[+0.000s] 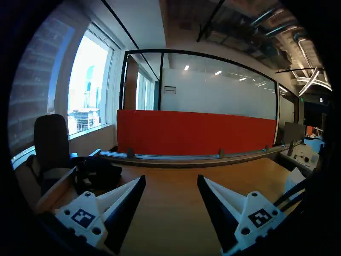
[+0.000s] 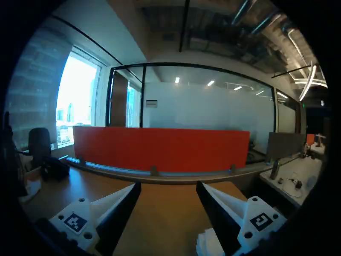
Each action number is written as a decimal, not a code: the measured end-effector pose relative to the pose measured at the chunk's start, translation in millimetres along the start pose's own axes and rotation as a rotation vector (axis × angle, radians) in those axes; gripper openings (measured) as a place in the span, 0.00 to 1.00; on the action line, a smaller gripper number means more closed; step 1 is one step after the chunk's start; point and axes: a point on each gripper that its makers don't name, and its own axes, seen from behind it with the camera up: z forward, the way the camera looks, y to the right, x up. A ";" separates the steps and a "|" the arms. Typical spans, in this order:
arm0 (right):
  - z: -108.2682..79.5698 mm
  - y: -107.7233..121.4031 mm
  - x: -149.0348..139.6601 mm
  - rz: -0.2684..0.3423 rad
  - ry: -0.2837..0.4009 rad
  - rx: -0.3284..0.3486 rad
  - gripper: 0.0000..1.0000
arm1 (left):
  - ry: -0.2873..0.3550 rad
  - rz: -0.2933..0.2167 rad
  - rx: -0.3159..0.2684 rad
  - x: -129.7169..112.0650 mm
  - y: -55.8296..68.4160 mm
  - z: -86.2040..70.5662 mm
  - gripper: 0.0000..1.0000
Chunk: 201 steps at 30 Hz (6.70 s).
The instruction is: Fold towel
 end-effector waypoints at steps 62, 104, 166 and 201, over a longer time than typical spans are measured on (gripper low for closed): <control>-5.7 -75.8 -75.2 0.013 0.020 0.095 1.00 | 0.117 0.086 0.062 -143.5 -20.1 14.1 0.89; -1.0 -60.2 -85.4 0.019 0.047 0.068 1.00 | 0.139 0.053 0.046 -164.4 -20.4 19.7 0.89; 11.2 -12.0 -203.7 0.096 0.078 -0.025 0.99 | 0.140 0.054 0.047 -162.2 -19.5 19.4 0.89; 10.9 -17.1 -212.1 0.028 0.079 -0.030 0.99 | 0.140 0.054 0.046 -162.5 -19.3 19.3 0.89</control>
